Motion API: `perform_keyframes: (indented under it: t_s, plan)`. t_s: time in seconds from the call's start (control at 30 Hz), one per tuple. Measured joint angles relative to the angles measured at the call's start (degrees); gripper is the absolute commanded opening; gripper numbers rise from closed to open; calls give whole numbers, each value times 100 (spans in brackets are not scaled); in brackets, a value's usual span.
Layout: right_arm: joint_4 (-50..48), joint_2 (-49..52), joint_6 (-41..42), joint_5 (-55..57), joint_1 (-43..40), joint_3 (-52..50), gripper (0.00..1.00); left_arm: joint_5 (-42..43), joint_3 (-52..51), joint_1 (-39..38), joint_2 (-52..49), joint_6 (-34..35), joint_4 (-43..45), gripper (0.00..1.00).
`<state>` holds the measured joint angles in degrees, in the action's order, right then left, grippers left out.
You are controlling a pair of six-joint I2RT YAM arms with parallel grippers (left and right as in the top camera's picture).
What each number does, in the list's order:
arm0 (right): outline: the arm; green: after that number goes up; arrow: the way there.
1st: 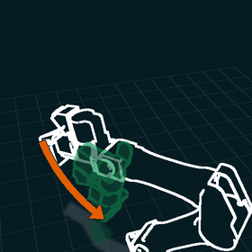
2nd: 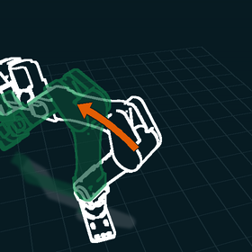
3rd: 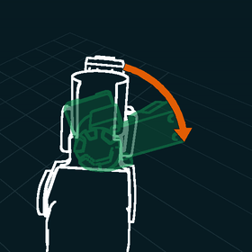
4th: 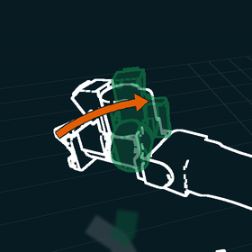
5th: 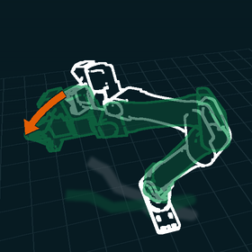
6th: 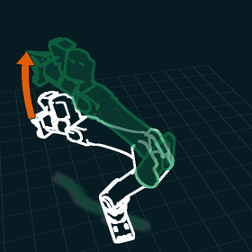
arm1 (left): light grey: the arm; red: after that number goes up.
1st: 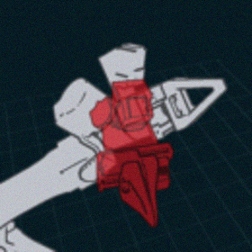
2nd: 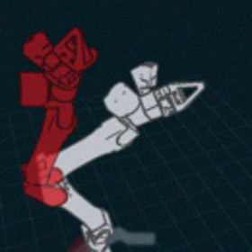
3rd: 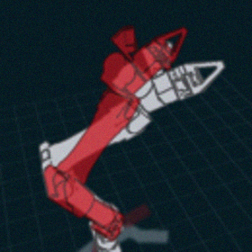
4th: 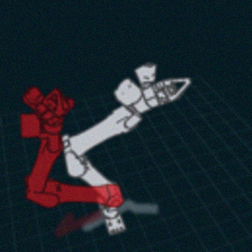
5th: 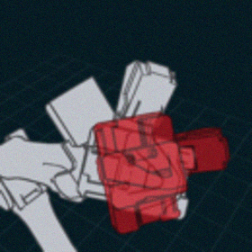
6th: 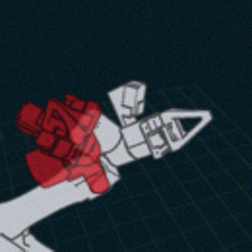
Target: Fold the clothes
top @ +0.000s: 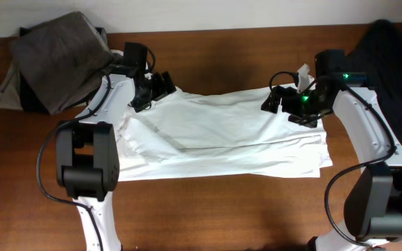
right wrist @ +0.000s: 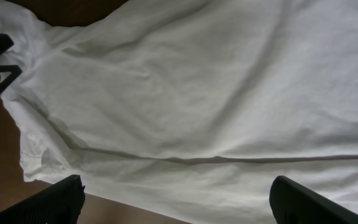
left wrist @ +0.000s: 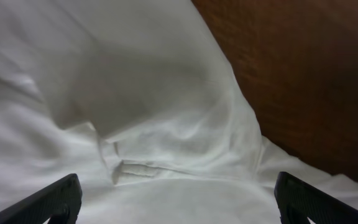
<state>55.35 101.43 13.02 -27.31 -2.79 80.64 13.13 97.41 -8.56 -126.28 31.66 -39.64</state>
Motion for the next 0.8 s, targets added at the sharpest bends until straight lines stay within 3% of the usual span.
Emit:
perform_keyframes:
  t_s: [0.07, 0.23, 0.6, 0.8]
  plan:
    - [20, 0, 4, 22, 0, 0, 99, -138, 9, 0, 0, 74, 24, 84]
    - [44, 0, 2, 44, 0, 0, 99, -575, 11, 7, 0, 140, 114, 72]
    - [149, 0, 2, 46, 0, 0, 99, -717, 52, 157, -313, 85, 372, 72]
    - [173, 0, 0, 201, 0, 0, 99, -758, 74, 190, -354, 74, 485, 64]
